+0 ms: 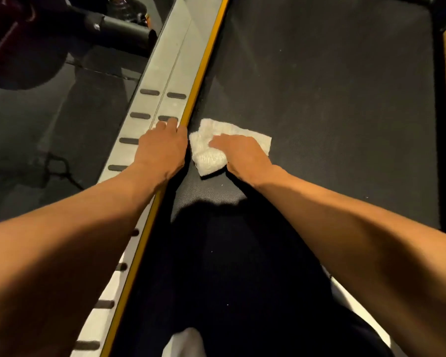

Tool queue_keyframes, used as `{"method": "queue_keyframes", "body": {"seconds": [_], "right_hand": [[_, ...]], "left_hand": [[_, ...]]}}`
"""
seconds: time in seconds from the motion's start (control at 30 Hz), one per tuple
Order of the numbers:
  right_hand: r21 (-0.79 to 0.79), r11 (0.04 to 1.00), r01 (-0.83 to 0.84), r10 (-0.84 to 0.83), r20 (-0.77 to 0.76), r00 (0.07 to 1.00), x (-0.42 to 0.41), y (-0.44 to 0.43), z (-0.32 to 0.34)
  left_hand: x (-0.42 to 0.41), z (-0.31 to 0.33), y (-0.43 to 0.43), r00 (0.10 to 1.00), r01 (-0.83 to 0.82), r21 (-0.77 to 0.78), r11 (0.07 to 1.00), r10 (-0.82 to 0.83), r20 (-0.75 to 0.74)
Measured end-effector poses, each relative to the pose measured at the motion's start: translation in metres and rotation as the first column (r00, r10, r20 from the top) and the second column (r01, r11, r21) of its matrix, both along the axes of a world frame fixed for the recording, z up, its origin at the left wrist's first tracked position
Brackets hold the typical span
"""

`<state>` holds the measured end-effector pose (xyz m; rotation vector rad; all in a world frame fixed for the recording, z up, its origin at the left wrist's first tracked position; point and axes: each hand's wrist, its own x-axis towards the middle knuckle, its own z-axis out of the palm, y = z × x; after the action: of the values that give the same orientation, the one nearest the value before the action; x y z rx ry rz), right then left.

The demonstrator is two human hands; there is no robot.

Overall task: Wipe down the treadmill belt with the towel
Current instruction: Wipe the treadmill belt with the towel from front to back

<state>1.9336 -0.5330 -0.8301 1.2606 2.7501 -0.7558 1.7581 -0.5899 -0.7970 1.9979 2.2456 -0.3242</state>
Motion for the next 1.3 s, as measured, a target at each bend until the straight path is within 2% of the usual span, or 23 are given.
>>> {"method": "queue_keyframes", "body": {"seconds": [0.07,0.13,0.27,0.4,0.5,0.6,0.7,0.73,0.87,0.97,1.0,1.07,1.13,1.2,1.27,1.3], "right_hand": [[-0.033,0.999,-0.019,0.019,-0.001,1.0,0.008,-0.006,0.011],[0.0,0.997,0.075,-0.075,-0.017,0.997,0.017,0.01,0.018],[0.103,0.982,0.158,-0.162,0.028,0.986,0.027,0.047,0.021],[0.069,0.975,0.209,-0.201,-0.112,0.973,0.04,0.02,-0.013],[0.096,0.992,0.081,-0.057,-0.233,0.971,0.06,-0.029,-0.035],[0.05,0.995,0.082,-0.064,-0.3,0.952,0.067,-0.031,-0.023],[0.091,0.963,0.253,-0.227,-0.229,0.946,0.065,-0.009,-0.007],[0.109,0.958,0.264,-0.239,-0.204,0.949,0.066,-0.004,-0.006],[0.127,0.986,0.109,-0.104,-0.047,0.994,0.072,-0.032,-0.008],[0.04,0.999,0.021,-0.018,-0.083,0.996,0.072,-0.064,-0.005],[0.002,0.999,0.033,-0.032,-0.135,0.99,0.07,-0.067,-0.003],[-0.046,0.983,0.178,-0.184,-0.25,0.951,0.069,-0.051,-0.003],[0.074,0.954,0.292,-0.272,-0.204,0.94,0.072,-0.025,-0.008],[0.1,0.94,0.325,-0.304,-0.181,0.935,0.08,-0.009,-0.015],[0.052,0.957,0.285,-0.273,-0.172,0.947,0.085,-0.021,-0.015],[0.075,0.983,0.168,-0.159,-0.116,0.981,0.086,-0.033,-0.015]], "left_hand": [[0.008,0.001,0.004,0.999,-0.038,-0.035,0.999,0.039,0.016],[0.011,-0.003,0.001,0.996,-0.075,-0.019,0.997,0.076,0.048],[0.014,-0.022,-0.009,0.985,0.045,0.041,0.998,-0.037,-0.167],[0.016,-0.03,-0.009,0.986,0.017,0.097,0.995,-0.001,-0.166],[0.014,-0.03,-0.012,0.986,0.003,0.048,0.999,0.005,-0.165],[0.022,-0.019,-0.016,0.993,-0.045,-0.01,0.999,0.044,-0.114],[0.034,-0.014,-0.018,0.989,-0.053,-0.094,0.994,0.039,-0.142],[0.039,-0.011,-0.018,0.99,-0.077,-0.122,0.99,0.061,-0.129],[0.052,-0.014,-0.015,0.996,-0.023,-0.175,0.984,0.008,-0.086],[0.052,-0.016,-0.016,0.996,0.013,-0.24,0.971,-0.033,-0.081],[0.051,-0.017,-0.017,0.996,0.014,-0.266,0.964,-0.037,-0.084],[0.048,-0.016,-0.018,0.996,0.026,-0.297,0.954,-0.049,-0.071],[0.047,-0.015,-0.018,0.998,0.034,-0.311,0.95,-0.051,-0.048],[0.045,-0.014,-0.017,0.998,0.041,-0.313,0.949,-0.055,-0.036],[0.044,-0.015,-0.015,0.993,0.087,-0.289,0.953,-0.107,-0.054],[0.042,-0.015,-0.014,0.988,0.111,-0.271,0.956,-0.136,-0.072]]}}
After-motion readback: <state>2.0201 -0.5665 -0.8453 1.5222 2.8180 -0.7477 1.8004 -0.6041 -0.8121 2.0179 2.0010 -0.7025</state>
